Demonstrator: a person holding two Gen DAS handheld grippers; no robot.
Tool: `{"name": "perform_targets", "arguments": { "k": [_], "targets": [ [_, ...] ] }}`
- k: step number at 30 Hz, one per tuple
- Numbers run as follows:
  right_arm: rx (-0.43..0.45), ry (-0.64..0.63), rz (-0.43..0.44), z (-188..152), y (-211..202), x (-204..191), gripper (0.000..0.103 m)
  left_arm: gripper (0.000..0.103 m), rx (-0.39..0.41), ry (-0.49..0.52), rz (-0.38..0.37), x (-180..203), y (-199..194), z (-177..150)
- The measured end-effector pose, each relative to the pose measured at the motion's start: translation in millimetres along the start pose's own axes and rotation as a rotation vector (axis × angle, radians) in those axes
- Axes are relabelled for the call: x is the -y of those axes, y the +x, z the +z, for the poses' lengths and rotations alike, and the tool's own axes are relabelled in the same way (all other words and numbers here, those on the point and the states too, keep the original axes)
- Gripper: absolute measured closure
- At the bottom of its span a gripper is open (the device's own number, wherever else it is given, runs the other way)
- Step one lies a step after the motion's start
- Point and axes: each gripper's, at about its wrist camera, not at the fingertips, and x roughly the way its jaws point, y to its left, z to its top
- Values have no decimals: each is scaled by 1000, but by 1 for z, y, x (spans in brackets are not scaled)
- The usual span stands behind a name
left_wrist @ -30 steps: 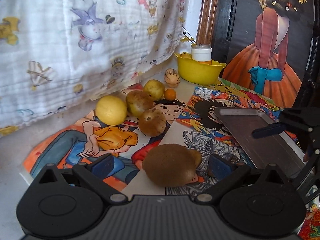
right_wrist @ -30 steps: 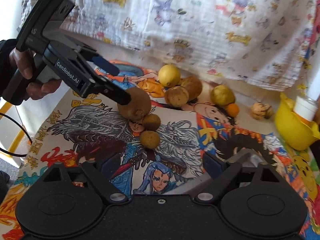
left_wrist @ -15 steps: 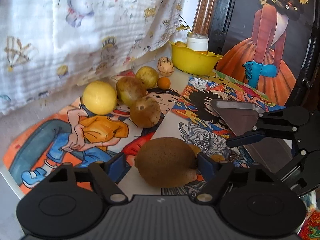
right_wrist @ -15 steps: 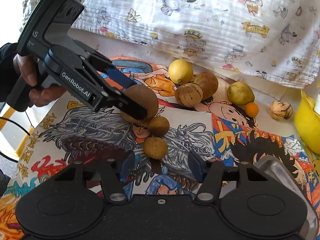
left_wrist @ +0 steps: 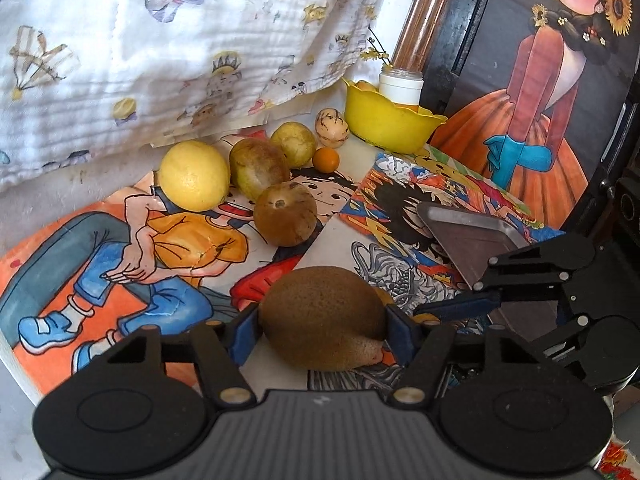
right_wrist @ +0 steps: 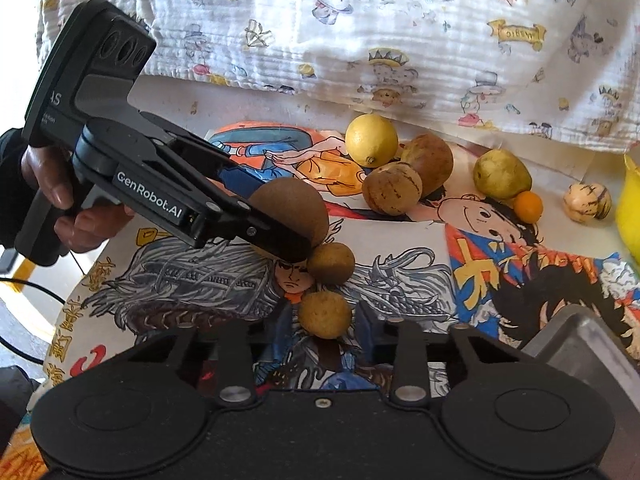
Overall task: Organize fruits
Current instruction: 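Grasp a small round brown fruit with the right tool while the left tool holds the kiwi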
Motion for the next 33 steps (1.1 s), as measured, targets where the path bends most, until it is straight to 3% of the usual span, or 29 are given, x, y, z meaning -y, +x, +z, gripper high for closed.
{"name": "perform_targets", "arguments": {
  "k": [13, 23, 33],
  "targets": [
    [32, 34, -11, -8, -10, 0, 71, 36, 43, -50, 17, 2, -4, -8],
    [106, 126, -43, -22, -44, 14, 72, 36, 96, -68, 20, 23, -17, -5],
    [177, 187, -251, -43, -106, 63, 72, 36, 131, -33, -13, 79, 4, 34]
  ]
}}
